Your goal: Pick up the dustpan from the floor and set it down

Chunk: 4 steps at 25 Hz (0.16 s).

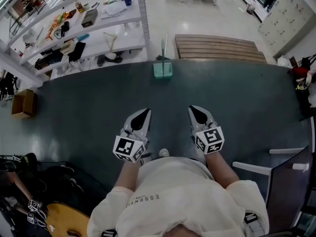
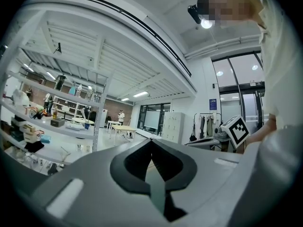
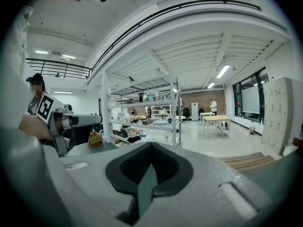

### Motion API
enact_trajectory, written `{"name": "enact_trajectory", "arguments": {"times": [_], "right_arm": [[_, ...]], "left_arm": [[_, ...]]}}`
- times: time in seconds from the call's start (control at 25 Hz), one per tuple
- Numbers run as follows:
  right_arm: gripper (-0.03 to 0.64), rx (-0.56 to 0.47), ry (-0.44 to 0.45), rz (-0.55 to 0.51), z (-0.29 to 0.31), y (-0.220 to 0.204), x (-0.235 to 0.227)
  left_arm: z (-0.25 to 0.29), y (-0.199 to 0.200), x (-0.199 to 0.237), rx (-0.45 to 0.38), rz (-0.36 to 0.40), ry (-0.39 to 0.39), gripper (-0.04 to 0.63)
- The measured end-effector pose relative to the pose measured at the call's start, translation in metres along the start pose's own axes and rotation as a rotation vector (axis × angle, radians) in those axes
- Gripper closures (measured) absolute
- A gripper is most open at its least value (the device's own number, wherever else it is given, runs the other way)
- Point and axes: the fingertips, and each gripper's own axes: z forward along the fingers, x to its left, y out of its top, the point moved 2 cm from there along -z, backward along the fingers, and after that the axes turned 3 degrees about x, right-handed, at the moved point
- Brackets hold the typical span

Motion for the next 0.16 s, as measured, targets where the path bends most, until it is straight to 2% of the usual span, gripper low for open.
{"name": "enact_trajectory", "arguments": {"times": [0.16], "right_arm": [[0.624,0.014,0.000,0.004,0.0078,-0.0003,0.0037]], "left_arm": [[0.0010,-0.0003,0.0088,0.008,-0.008,-0.006,0.578]]}}
